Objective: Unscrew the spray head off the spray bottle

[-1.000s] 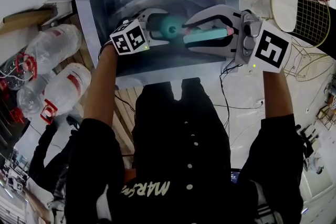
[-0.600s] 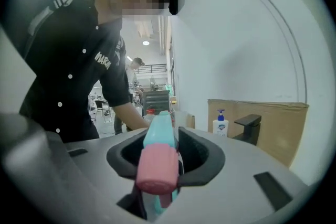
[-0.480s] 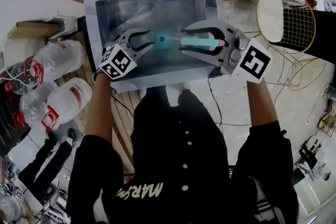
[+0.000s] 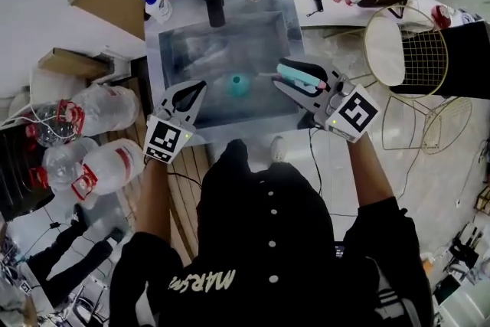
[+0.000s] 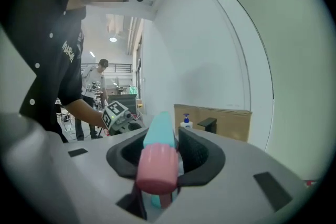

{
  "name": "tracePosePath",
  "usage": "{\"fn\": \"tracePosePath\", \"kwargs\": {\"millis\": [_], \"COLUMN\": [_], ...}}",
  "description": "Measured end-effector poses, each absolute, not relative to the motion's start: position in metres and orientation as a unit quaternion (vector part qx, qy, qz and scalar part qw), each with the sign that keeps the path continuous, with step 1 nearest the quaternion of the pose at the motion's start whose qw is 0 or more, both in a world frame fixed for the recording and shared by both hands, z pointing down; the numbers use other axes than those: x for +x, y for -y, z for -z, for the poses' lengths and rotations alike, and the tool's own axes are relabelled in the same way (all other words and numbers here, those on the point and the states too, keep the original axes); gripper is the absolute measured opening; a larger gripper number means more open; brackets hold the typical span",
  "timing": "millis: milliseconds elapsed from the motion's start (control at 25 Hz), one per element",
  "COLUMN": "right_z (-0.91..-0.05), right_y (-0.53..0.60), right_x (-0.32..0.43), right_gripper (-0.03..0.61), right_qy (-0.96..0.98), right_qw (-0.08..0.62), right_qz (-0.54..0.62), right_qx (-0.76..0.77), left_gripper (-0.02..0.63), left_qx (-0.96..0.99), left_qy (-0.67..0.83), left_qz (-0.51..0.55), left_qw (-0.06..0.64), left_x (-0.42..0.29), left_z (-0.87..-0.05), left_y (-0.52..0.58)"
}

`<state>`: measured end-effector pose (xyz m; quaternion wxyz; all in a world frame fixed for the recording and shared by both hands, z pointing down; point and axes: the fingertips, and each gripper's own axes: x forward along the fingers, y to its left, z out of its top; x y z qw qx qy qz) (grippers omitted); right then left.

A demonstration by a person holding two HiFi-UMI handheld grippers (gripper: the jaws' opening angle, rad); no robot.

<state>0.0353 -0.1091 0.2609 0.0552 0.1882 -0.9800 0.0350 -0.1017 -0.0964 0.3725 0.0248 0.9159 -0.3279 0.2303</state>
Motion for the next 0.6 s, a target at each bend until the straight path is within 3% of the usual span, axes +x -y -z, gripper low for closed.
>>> {"fn": "tracePosePath", "kwargs": {"millis": [600], "right_z": [-0.209], "right_y": [0.097], "right_x": [0.104], "right_gripper": [0.161], "right_qy": [0.936], "right_qw": [0.022], "right_qz": [-0.039], "right_qx": [0.348], "left_gripper": [0.025], "left_qx": [0.87], "left_qy": [0.477], "left_qz": [-0.128], "left_qw": [-0.004], "left_x": [-0.147], "left_z": [-0.234], "left_y": [0.068]}}
